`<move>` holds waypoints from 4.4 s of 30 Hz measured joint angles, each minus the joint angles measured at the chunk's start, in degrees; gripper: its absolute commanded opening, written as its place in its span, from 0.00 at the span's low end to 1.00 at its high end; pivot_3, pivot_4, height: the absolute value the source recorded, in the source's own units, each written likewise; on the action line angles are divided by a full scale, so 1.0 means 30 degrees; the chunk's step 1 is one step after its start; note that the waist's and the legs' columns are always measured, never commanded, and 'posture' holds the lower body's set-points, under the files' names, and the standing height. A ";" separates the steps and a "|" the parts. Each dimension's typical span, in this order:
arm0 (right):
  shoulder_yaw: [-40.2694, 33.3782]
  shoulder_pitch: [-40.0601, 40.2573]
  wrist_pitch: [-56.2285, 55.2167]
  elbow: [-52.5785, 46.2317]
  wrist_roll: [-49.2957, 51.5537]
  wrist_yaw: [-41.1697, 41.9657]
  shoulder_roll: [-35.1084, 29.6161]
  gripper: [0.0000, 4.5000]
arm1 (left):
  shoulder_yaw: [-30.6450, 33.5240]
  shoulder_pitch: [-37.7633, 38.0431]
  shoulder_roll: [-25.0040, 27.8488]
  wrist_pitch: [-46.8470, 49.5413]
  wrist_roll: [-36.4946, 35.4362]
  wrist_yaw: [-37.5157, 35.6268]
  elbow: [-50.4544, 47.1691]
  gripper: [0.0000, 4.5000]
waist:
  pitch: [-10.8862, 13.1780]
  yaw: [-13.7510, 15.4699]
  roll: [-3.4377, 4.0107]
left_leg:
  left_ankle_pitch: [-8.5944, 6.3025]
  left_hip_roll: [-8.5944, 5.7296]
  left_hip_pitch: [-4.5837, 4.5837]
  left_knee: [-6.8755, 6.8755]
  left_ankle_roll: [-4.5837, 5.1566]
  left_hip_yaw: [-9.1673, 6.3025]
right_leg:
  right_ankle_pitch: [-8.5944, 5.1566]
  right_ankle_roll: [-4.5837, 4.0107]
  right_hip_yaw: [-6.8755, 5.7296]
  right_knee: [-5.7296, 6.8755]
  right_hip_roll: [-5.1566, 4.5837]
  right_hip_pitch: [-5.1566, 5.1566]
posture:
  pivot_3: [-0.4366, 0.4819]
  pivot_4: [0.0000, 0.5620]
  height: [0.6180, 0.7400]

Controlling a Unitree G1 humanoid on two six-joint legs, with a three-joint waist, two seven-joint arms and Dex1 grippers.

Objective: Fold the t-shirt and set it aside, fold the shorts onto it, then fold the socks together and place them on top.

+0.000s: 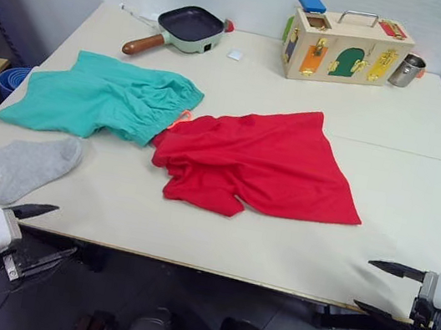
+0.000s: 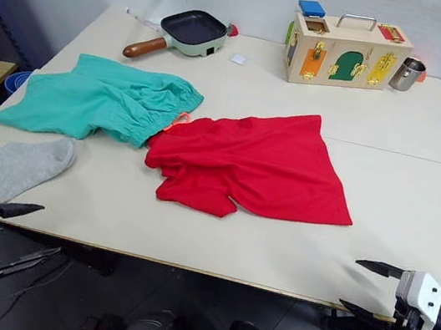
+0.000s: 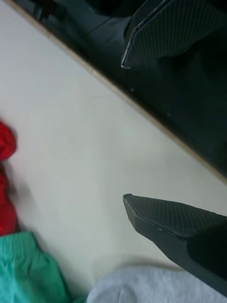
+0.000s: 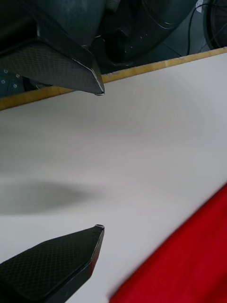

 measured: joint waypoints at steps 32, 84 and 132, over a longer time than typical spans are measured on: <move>0.5938 -0.9805 -0.0382 0.2322 -0.6859 -0.5761 0.0123 1.00 | -1.6510 -1.8530 -0.1773 0.1280 0.7146 0.1348 0.7073 0.99 | -0.0007 0.0061 0.0025 | 0.0143 -0.0013 0.0046 0.0083 0.0112 0.0126 | 0.0013 0.0034 0.0049 0.0230 0.0065 0.0018 | 0.48 0.27 1.00; 0.5995 -1.0523 0.8106 0.0986 -0.3513 -0.3257 -0.0147 0.00 | -1.2718 -1.9876 -0.1886 0.7097 0.2792 0.0500 1.1907 0.55 | 0.0011 -0.0001 0.0002 | 0.0225 -0.0063 -0.0113 0.0124 0.0106 -0.0009 | 0.0038 0.0079 -0.0047 0.0248 0.0013 -0.0076 | 0.48 0.27 1.00; 0.5848 -0.8504 0.9429 -0.1717 -0.2462 -0.4061 0.0470 0.00 | -1.3885 -1.6299 -0.1797 -0.4417 0.4125 0.0995 0.8181 0.01 | 0.0010 -0.0009 0.0004 | 0.0242 -0.0100 -0.0116 0.0092 0.0131 -0.0039 | 0.0041 0.0084 -0.0108 0.0253 -0.0072 -0.0078 | 0.48 0.27 1.00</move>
